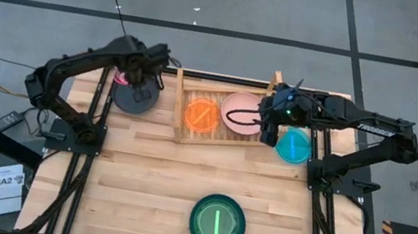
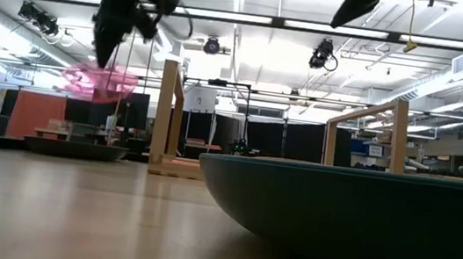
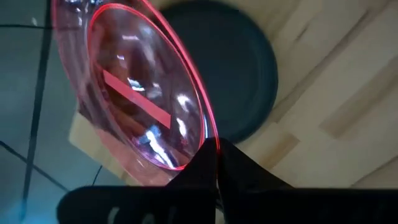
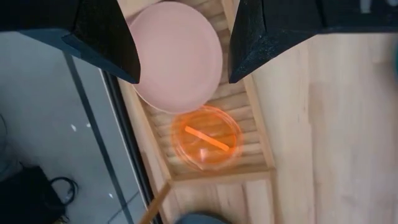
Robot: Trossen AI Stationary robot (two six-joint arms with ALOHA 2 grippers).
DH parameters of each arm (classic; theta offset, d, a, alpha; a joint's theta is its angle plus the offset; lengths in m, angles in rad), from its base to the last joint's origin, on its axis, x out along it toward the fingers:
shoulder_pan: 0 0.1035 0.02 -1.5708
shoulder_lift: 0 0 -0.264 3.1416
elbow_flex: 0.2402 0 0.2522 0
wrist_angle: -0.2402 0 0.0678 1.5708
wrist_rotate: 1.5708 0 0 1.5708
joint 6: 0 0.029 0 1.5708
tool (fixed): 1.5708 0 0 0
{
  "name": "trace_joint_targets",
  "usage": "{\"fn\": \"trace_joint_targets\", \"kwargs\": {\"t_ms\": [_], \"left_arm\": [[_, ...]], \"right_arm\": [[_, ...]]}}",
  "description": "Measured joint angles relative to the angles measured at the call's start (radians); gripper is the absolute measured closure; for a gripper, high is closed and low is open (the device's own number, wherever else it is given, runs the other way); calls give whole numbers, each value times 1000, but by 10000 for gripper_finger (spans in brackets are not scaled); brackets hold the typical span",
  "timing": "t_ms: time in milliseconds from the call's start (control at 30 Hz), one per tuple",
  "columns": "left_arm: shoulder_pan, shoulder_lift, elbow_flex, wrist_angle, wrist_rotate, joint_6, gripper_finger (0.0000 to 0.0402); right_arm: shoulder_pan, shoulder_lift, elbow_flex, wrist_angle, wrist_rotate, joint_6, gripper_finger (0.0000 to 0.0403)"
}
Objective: Place and stack plates onto a shelf
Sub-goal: Stack the small pink plate on top of the small orange plate on the shelf
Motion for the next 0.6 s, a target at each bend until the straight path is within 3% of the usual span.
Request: {"fn": "trace_joint_targets", "kwargs": {"t_ms": [333,600], "left_arm": [[-119,0,366,77,0,-6,400],[-301,6,429,332,1,85,400]], "right_arm": [[-34,0,0,-66,3,47,155],[-76,-17,0,-126,27,90,155]]}}
